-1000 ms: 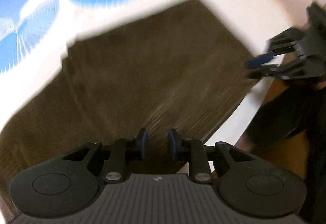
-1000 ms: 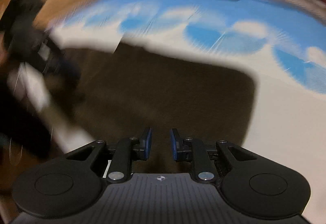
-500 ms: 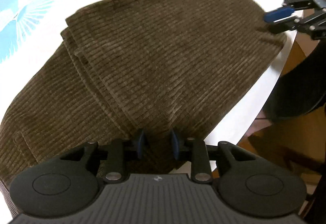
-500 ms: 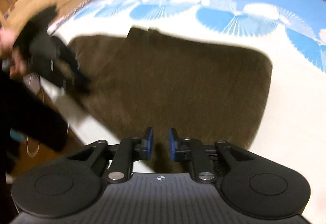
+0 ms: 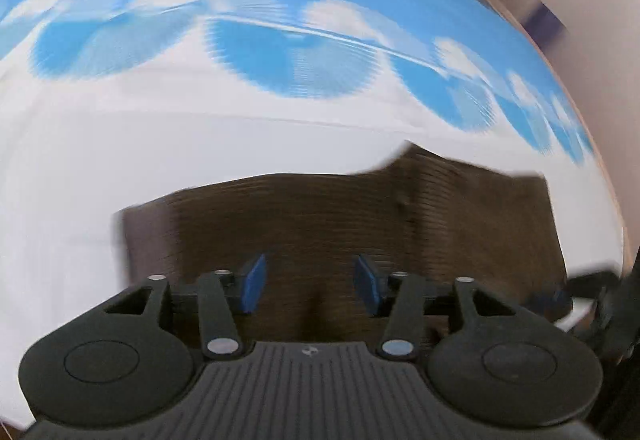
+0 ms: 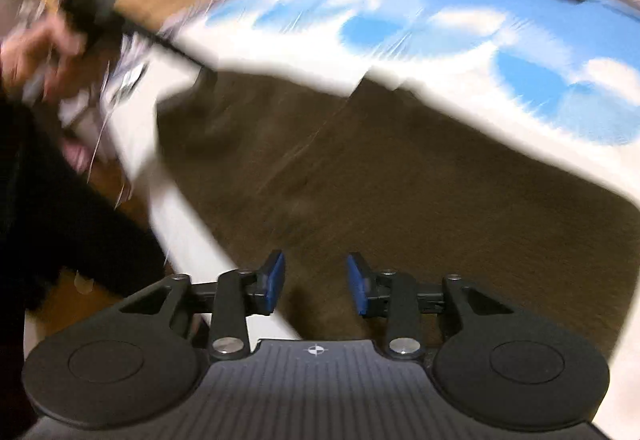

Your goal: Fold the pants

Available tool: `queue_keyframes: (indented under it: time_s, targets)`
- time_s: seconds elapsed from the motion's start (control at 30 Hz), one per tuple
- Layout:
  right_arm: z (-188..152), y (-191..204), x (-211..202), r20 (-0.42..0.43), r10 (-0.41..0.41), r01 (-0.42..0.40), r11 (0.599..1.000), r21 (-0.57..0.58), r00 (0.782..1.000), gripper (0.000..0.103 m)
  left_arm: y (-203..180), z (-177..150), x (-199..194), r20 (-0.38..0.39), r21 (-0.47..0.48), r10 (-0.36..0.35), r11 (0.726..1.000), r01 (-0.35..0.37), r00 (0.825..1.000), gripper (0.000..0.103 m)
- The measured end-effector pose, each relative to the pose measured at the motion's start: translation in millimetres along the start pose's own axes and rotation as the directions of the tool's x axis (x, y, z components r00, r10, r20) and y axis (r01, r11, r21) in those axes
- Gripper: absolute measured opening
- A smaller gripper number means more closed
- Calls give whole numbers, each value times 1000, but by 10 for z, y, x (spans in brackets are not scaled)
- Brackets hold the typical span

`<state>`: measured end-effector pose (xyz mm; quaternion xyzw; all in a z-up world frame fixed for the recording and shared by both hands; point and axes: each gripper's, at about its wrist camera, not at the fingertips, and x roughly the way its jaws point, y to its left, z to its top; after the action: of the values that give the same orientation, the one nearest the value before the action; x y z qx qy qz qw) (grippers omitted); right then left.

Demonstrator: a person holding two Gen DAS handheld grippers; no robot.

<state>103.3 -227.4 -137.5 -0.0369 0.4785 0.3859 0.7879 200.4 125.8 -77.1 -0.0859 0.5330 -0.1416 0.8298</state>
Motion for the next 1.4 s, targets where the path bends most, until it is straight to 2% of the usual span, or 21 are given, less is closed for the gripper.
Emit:
queue_keyframes:
  time_s: [0.07,0.13,0.17,0.27,0.43,0.53,0.63,0.67,0.73,0.8,0.87,0.93,1.0,1.07,1.17,1.27,1.4]
  targets:
    - [-78,113,275,-170,-38,21,994,-105,985,42,266,-53,-72,8,-66,16,998,-15,1000,64]
    - [-149,304,348,-176,-130,73,951,-301,976,44,494,-103,-121,5,-133,25,991,-24,1000,69]
    - [-136,312,339,-177,-121,64,952,-298,977,46,600,-150,-141,1,-172,25,985,-24,1000,74]
    - [-17,118,224,-119,-69,49,985,-163,991,43,962,-236,-186,-37,-276,-7,961,-3,999,84]
    - [127,-213,7,30,-94,93,995,32,995,43,1207,-422,76,-138,-361,-67,933,13,988,84]
    - [191,-384,-79,89,-160,148,981,128,983,43,1173,-476,334,-208,-333,-82,943,8,975,84]
    - [206,-533,-169,122,-221,191,956,223,968,43,1033,-475,454,-214,-238,-31,971,-22,976,85]
    - [199,-579,-203,122,-242,208,948,241,963,43,1004,-475,458,-209,-227,-17,973,-32,978,83]
    - [174,-656,-225,102,-282,246,930,272,954,43,958,-445,442,-192,-215,32,974,-73,981,69]
    - [143,-691,-161,64,-328,298,912,282,943,43,911,-384,340,-162,-200,54,976,-87,985,43]
    - [114,-707,-55,10,-373,353,888,293,928,42,817,-294,219,-110,-184,59,980,-79,992,36]
    - [32,-775,-81,-46,-415,407,855,320,908,42,670,-196,50,-46,-178,36,983,-44,998,32]
    - [-42,-849,-105,-77,-440,436,827,355,895,42,471,-98,-128,23,-165,-21,986,25,1000,30]
    - [-119,-928,-217,-85,-460,453,799,396,884,42,106,21,-209,74,-114,-83,989,91,994,29]
    - [-223,-969,-388,-60,-480,454,774,441,875,42,-549,151,-292,116,18,-179,984,178,977,29]
    - [-344,-1038,-540,-44,-496,454,750,481,867,42,-1285,199,-265,122,151,-290,951,271,949,28]
    - [-500,-1208,-728,-26,-512,440,710,550,859,42,-2310,125,8,47,293,-390,886,361,920,28]
